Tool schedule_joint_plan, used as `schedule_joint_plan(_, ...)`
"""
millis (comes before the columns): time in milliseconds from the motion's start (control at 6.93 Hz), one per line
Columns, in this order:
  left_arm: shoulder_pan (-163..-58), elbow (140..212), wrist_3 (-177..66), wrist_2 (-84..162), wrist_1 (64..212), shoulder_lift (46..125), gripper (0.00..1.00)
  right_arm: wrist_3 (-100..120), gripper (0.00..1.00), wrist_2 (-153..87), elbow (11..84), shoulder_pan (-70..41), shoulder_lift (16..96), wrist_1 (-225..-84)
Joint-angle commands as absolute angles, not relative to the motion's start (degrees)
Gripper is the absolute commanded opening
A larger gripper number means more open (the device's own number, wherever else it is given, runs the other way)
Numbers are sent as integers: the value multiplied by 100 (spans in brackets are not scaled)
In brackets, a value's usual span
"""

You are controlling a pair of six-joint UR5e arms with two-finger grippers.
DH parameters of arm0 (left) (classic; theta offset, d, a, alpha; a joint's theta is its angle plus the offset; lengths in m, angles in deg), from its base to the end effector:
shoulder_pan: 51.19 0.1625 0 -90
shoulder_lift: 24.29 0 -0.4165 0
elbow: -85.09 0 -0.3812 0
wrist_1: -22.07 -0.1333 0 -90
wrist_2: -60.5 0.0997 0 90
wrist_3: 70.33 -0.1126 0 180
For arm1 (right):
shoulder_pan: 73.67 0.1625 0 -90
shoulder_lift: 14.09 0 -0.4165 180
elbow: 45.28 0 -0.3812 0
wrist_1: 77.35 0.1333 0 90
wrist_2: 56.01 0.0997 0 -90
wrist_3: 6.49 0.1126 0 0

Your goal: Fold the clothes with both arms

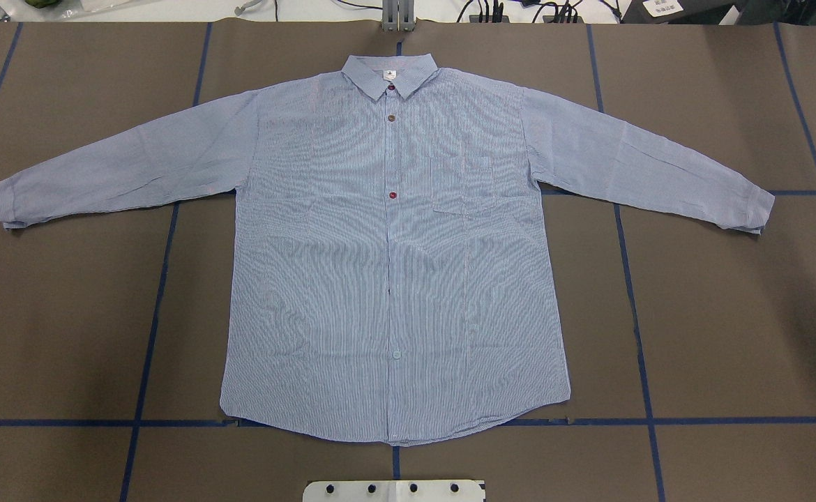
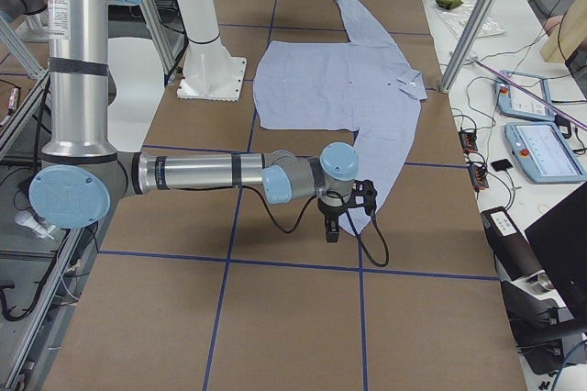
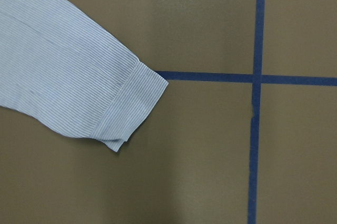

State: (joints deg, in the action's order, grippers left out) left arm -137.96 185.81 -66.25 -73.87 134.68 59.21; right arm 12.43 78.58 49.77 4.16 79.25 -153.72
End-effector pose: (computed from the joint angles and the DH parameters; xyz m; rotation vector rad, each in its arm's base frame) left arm -0.0287 -0.4607 0.5751 0.3950 0.7865 0.1674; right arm -0.0469 -0.4749 0.6179 0.0374 -0.8129 0.0071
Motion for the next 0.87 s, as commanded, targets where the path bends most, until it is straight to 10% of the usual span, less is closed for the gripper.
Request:
schedule_joint_plan(0,-13794,18590,-6620,-7371,13466,5921,100,3585,99,7663,4458,0,7926,-13844)
schedule_joint_plan(722,-13785,18888,-6261,-7327,13466,5929,100,6242,86,6897,3832,-889,7583,-12727)
